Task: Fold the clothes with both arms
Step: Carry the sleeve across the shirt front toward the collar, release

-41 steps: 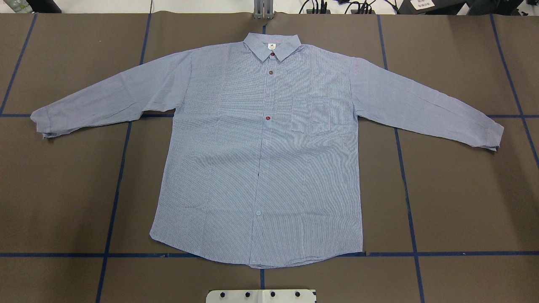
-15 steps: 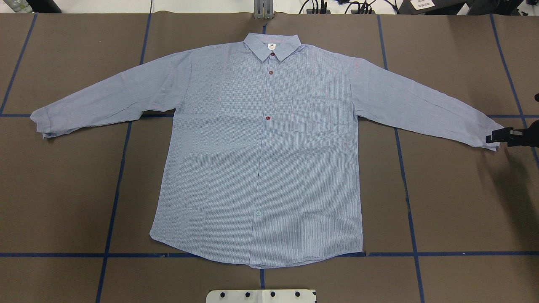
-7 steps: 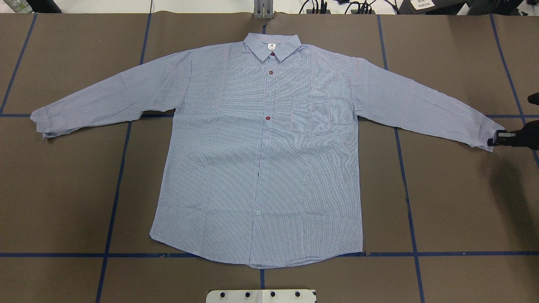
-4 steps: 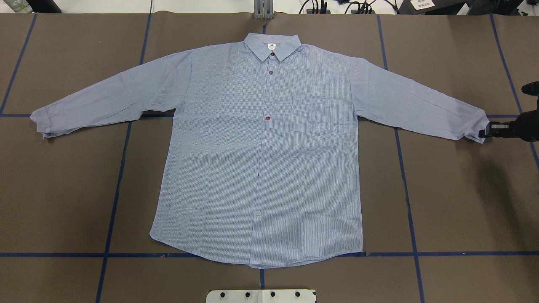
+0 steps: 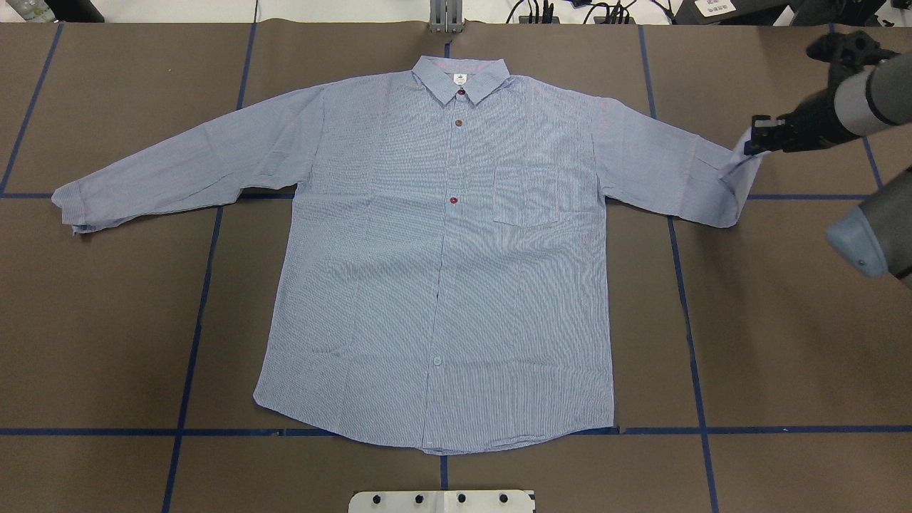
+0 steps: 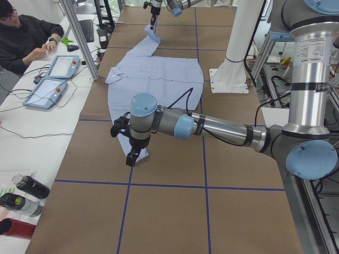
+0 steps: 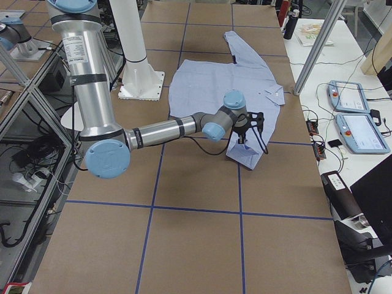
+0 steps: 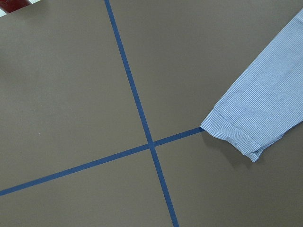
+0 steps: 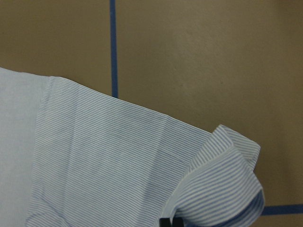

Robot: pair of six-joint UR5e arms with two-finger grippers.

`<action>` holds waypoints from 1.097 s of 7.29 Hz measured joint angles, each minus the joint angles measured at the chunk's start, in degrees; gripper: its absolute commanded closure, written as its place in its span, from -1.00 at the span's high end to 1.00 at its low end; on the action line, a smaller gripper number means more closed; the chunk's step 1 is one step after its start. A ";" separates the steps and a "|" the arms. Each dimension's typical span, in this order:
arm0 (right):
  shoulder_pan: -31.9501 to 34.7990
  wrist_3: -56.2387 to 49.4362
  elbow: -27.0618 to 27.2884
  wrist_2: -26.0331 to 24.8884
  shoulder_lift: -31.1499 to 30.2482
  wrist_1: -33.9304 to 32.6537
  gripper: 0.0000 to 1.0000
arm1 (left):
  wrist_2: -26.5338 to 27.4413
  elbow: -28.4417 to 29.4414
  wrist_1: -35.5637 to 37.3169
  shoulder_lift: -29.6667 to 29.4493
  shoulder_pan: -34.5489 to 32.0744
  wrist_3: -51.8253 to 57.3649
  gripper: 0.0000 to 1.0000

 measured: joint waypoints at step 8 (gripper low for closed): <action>-21.37 13.64 -21.86 -26.45 42.65 -14.99 -1.00 | 0.00 0.33 0.00 -0.09 0.03 0.00 1.00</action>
